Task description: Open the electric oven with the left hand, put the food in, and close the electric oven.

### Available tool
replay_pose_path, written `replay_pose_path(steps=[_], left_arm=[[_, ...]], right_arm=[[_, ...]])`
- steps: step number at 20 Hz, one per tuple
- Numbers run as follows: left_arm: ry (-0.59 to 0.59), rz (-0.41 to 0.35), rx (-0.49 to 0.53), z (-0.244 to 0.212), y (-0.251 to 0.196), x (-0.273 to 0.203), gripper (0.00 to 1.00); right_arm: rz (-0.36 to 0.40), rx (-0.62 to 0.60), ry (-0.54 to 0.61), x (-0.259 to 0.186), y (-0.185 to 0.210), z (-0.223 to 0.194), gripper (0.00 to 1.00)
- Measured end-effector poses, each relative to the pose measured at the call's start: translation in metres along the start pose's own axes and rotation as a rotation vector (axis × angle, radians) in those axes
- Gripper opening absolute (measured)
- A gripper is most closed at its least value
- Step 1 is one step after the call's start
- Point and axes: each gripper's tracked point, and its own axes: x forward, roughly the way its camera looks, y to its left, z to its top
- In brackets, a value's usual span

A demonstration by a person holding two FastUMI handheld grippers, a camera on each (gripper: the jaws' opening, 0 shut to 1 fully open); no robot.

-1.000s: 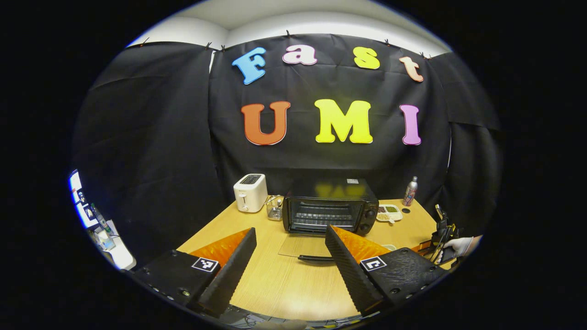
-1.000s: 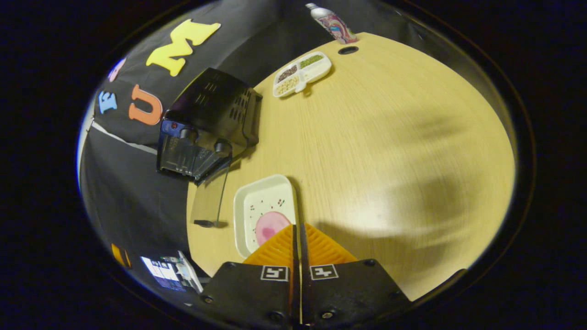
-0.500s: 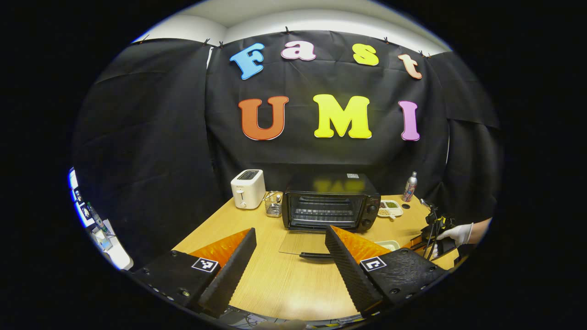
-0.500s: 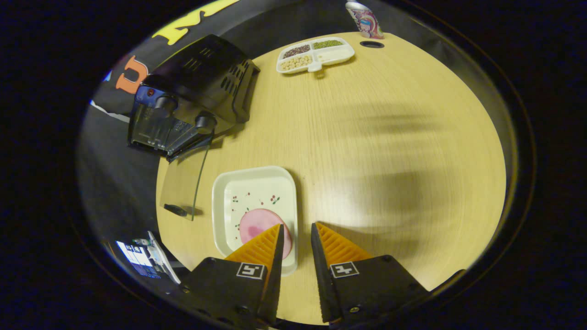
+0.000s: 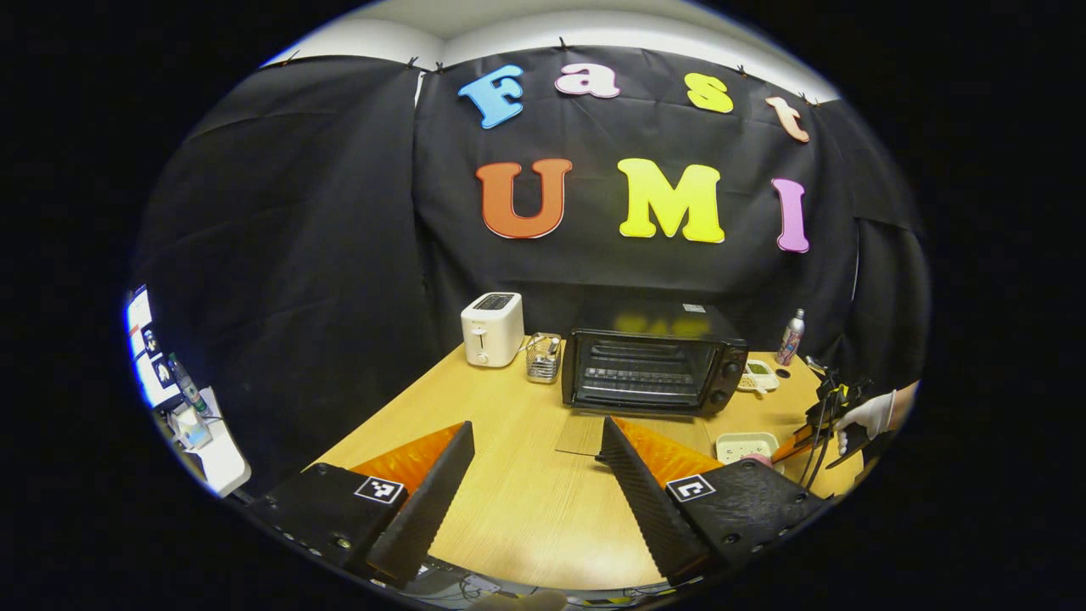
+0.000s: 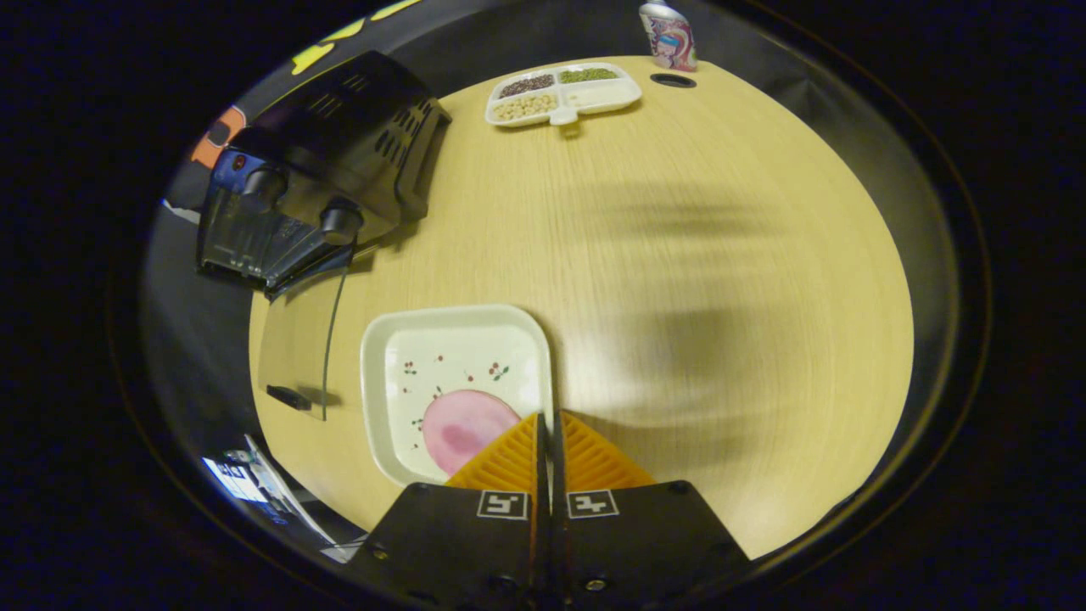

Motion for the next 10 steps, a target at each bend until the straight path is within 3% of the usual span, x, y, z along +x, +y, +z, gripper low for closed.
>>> replay_pose_path(steps=[4,10], left_arm=[[0.024,0.014,0.013,-0.007,0.007,0.006,0.96],[0.015,-0.01,0.033,0.009,-0.01,0.011,0.97]], right_arm=[[0.2,0.134,-0.039,-0.003,0.005,-0.007,0.01],[0.336,0.236,-0.158,-0.02,0.008,-0.001,0.04]])
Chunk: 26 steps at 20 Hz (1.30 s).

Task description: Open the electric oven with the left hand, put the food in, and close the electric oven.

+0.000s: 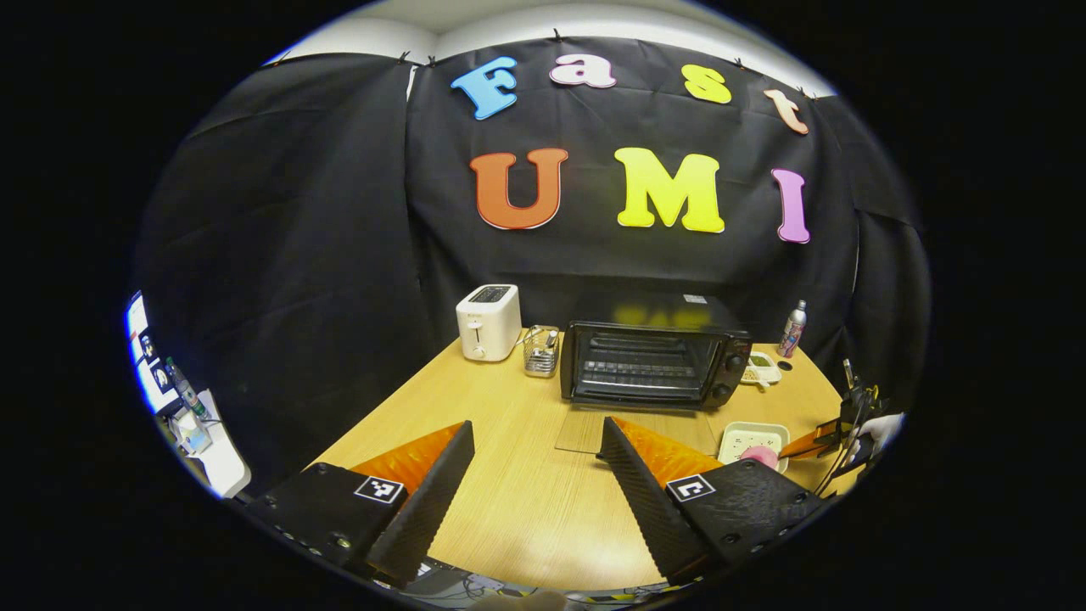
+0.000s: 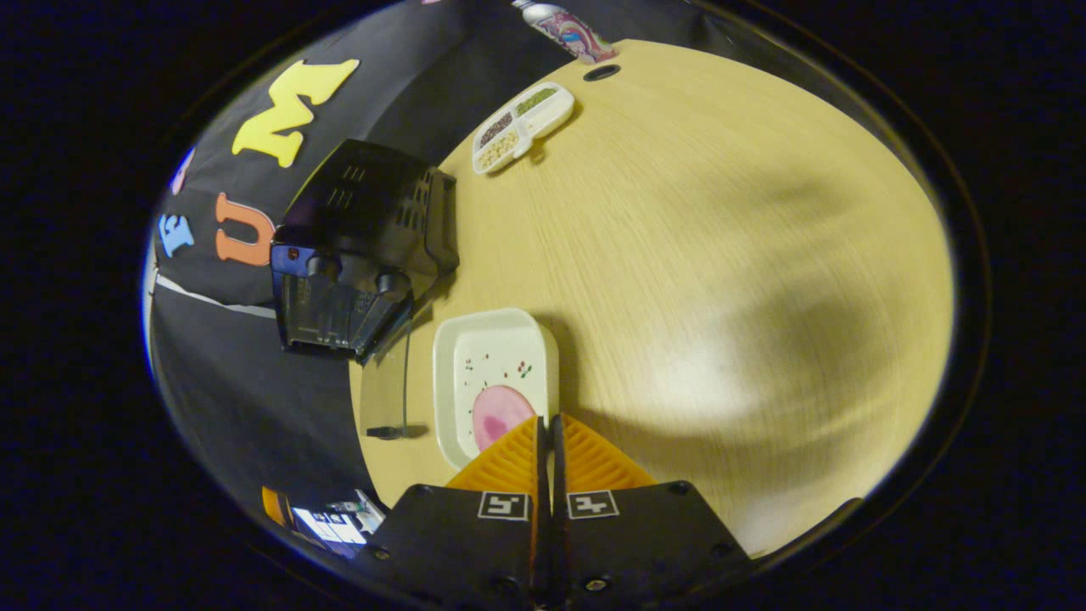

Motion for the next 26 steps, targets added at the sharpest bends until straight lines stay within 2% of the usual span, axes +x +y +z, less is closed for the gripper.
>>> replay_pose_path(steps=[3,4,6,8,9,11,12,13,15,19,21,23,24,26], left_arm=[[-0.028,-0.024,0.009,0.011,-0.012,0.001,0.96],[-0.033,-0.036,0.013,0.015,-0.016,0.002,0.96],[-0.04,-0.051,0.026,0.018,-0.02,0.002,0.97],[-0.053,-0.064,0.027,0.023,-0.019,0.001,0.97],[-0.058,-0.068,0.024,0.025,-0.018,0.0,0.97],[-0.065,-0.074,0.021,0.028,-0.012,-0.001,0.97],[-0.068,-0.08,0.022,0.03,-0.008,-0.001,0.97],[-0.078,-0.085,0.028,0.032,-0.004,-0.004,0.97],[-0.073,-0.087,0.044,0.03,0.006,-0.004,0.97],[-0.089,-0.066,0.084,0.035,0.028,-0.009,0.97],[-0.07,-0.05,0.105,0.027,0.038,-0.007,0.96],[-0.055,-0.051,0.105,0.021,0.042,-0.006,0.97],[-0.052,-0.053,0.105,0.021,0.043,-0.005,0.97],[-0.055,-0.05,0.114,0.02,0.048,-0.003,0.96]], right_arm=[[0.033,0.025,-0.064,-0.017,0.011,-0.002,0.04],[0.049,0.045,-0.074,-0.023,0.02,-0.005,0.0],[0.079,0.05,-0.085,-0.03,0.034,-0.014,0.04],[0.097,0.054,-0.125,-0.035,0.055,-0.02,0.0],[0.113,0.079,-0.146,-0.035,0.069,-0.023,0.04],[0.156,0.139,-0.171,-0.029,0.1,-0.036,0.0],[0.166,0.171,-0.191,-0.023,0.114,-0.041,0.04],[0.168,0.181,-0.206,-0.01,0.128,-0.047,0.0],[0.155,0.229,-0.249,0.02,0.151,-0.054,0.03],[0.191,0.37,-0.362,0.072,0.201,-0.054,0.0],[0.219,0.441,-0.367,0.099,0.224,-0.055,0.04],[0.252,0.519,-0.374,0.119,0.243,-0.05,0.0],[0.263,0.539,-0.391,0.125,0.25,-0.045,0.04],[0.259,0.519,-0.434,0.138,0.258,-0.025,0.0]])
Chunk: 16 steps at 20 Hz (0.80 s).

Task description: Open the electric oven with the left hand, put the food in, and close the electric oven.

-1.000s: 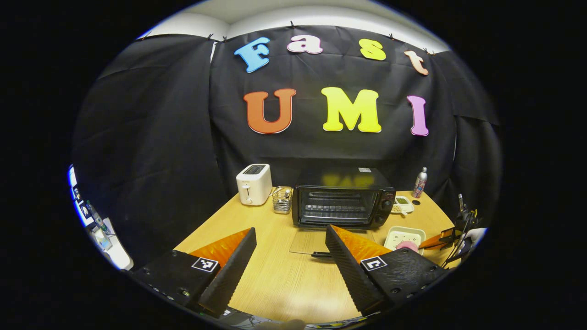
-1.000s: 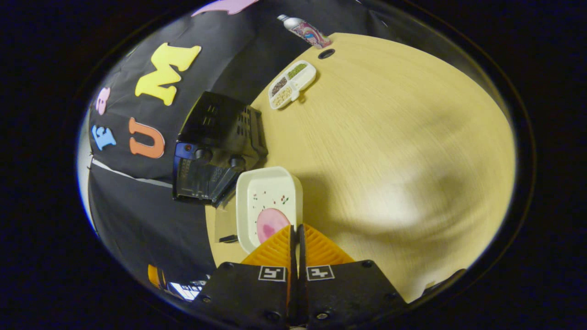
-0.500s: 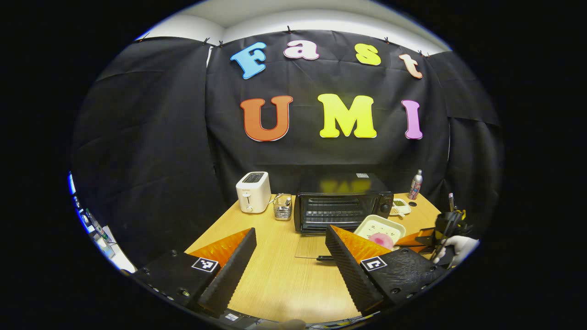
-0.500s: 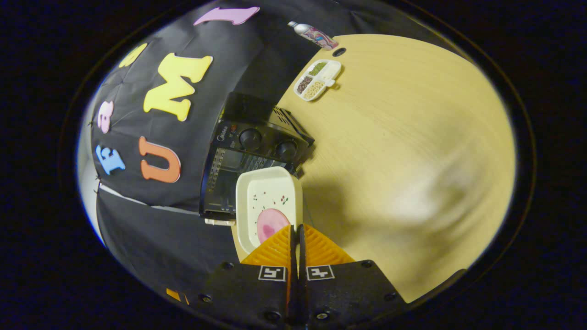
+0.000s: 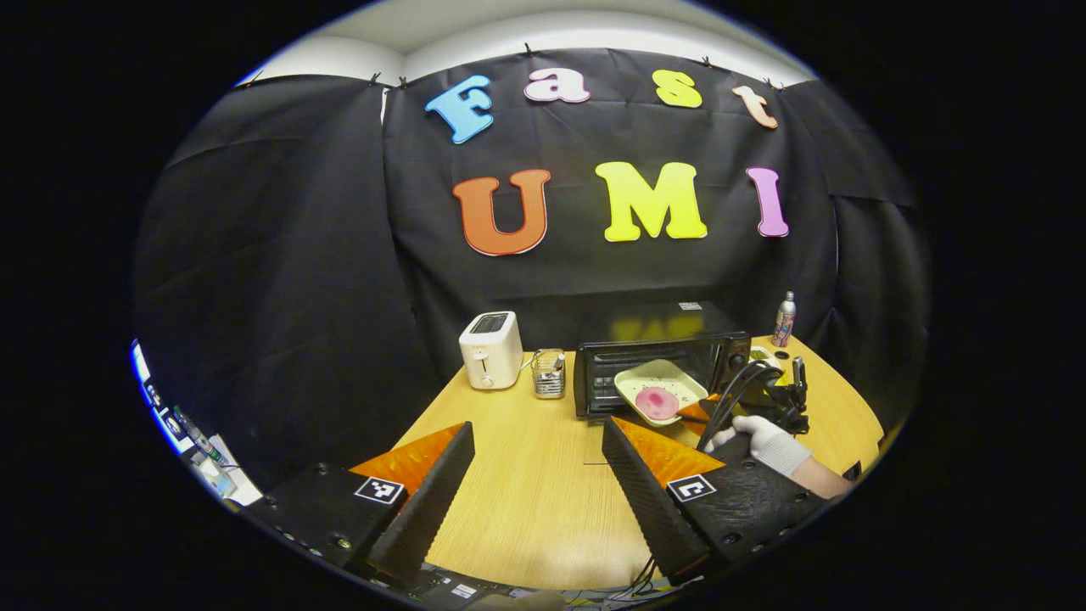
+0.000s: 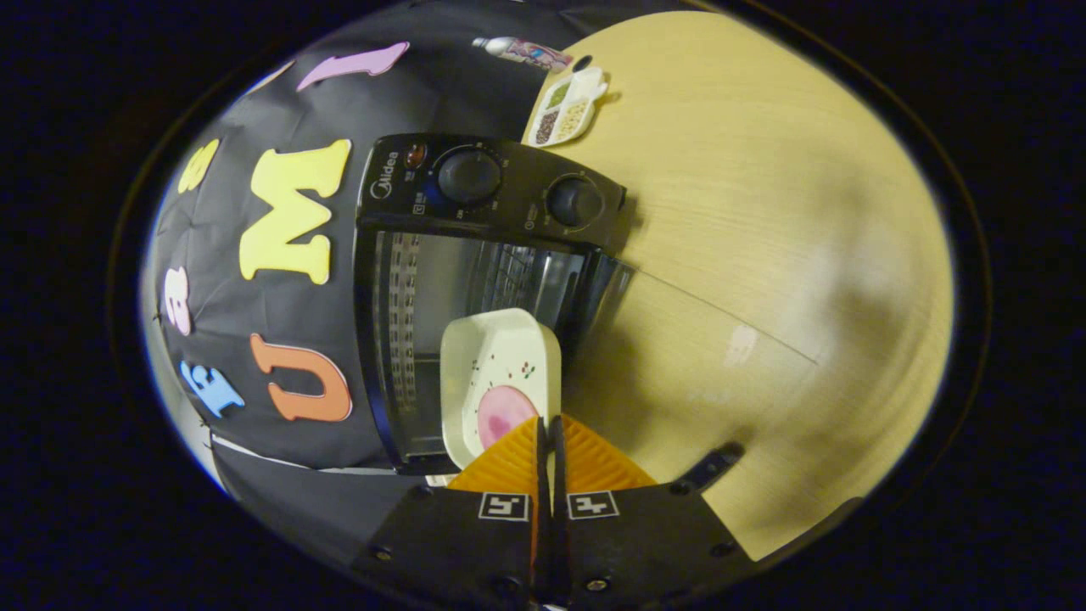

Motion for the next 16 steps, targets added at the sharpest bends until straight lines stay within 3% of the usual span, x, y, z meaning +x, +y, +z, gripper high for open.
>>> replay_pose_path(steps=[3,6,8,9,11,12,15,16], left_arm=[[0.009,0.014,0.001,-0.01,0.012,0.008,0.97],[0.039,0.03,-0.016,-0.025,0.021,0.017,0.97],[0.044,0.039,-0.026,-0.03,0.024,0.02,0.97],[0.047,0.043,-0.03,-0.033,0.026,0.021,0.97],[0.055,0.041,-0.046,-0.037,0.027,0.023,0.97],[0.053,0.035,-0.052,-0.039,0.026,0.025,0.97],[0.041,0.013,-0.053,-0.042,0.017,0.034,0.97],[0.046,0.005,-0.054,-0.045,0.012,0.039,0.97]], right_arm=[[0.02,-0.019,-0.045,0.027,0.008,0.017,0.03],[0.128,-0.028,-0.078,0.042,0.033,0.025,0.0],[0.171,-0.04,-0.095,0.048,0.046,0.032,0.08],[0.169,-0.066,-0.084,0.05,0.046,0.032,0.02],[0.176,-0.119,-0.092,0.045,0.049,0.035,0.12],[0.147,-0.153,-0.064,0.043,0.045,0.032,0.35],[0.132,-0.289,-0.036,0.02,0.043,0.03,0.62],[0.12,-0.364,-0.036,0.007,0.042,0.032,0.81]])
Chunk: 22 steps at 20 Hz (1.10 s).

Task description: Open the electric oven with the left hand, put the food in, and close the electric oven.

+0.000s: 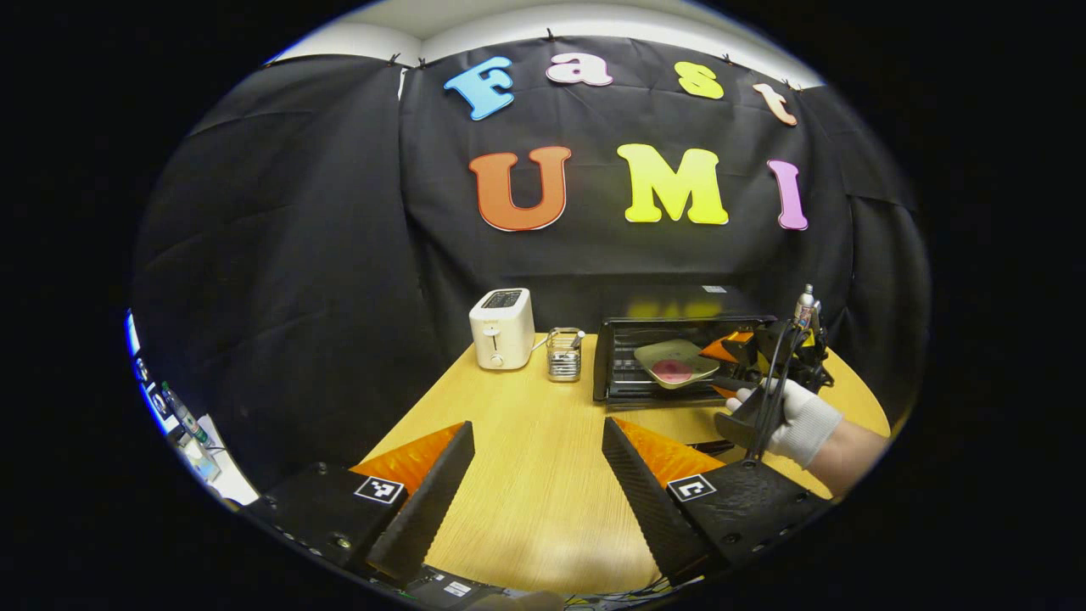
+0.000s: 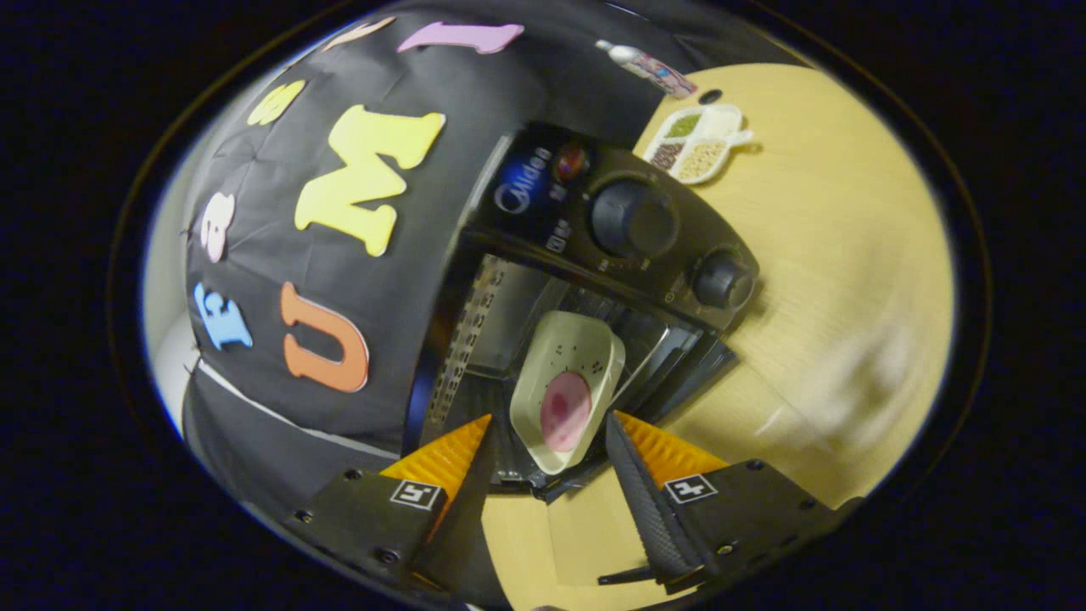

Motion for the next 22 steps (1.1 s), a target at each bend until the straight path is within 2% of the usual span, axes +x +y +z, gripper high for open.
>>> replay_pose_path(steps=[2,4,6,10,11,12,17,20,21,22], left_arm=[[0.0,-0.012,0.007,-0.009,-0.01,0.011,0.97],[0.026,-0.053,0.005,-0.025,-0.03,0.022,0.97],[0.048,-0.093,0.012,-0.042,-0.051,0.033,0.97],[0.13,-0.169,0.001,-0.087,-0.097,0.06,0.96],[0.143,-0.18,0.03,-0.099,-0.11,0.07,0.97],[0.156,-0.196,0.052,-0.109,-0.122,0.078,0.97],[0.211,-0.278,0.075,-0.145,-0.172,0.104,0.97],[0.227,-0.299,0.107,-0.153,-0.188,0.113,0.97],[0.235,-0.306,0.104,-0.159,-0.192,0.117,0.97],[0.247,-0.303,0.107,-0.164,-0.194,0.123,0.97]], right_arm=[[-0.028,-0.169,0.024,-0.03,-0.002,0.003,0.86],[-0.089,-0.378,0.026,-0.064,-0.012,0.013,0.94],[-0.144,-0.561,0.006,-0.101,-0.021,0.029,0.94],[-0.234,-0.745,0.001,-0.168,-0.043,0.058,0.95],[-0.26,-0.777,-0.019,-0.183,-0.048,0.069,1.0],[-0.28,-0.8,-0.03,-0.196,-0.052,0.078,0.94],[-0.37,-0.89,-0.103,-0.262,-0.058,0.122,0.95],[-0.412,-0.871,-0.14,-0.294,-0.061,0.138,0.95],[-0.419,-0.864,-0.15,-0.301,-0.06,0.142,1.0],[-0.428,-0.862,-0.15,-0.308,-0.06,0.145,1.0]])
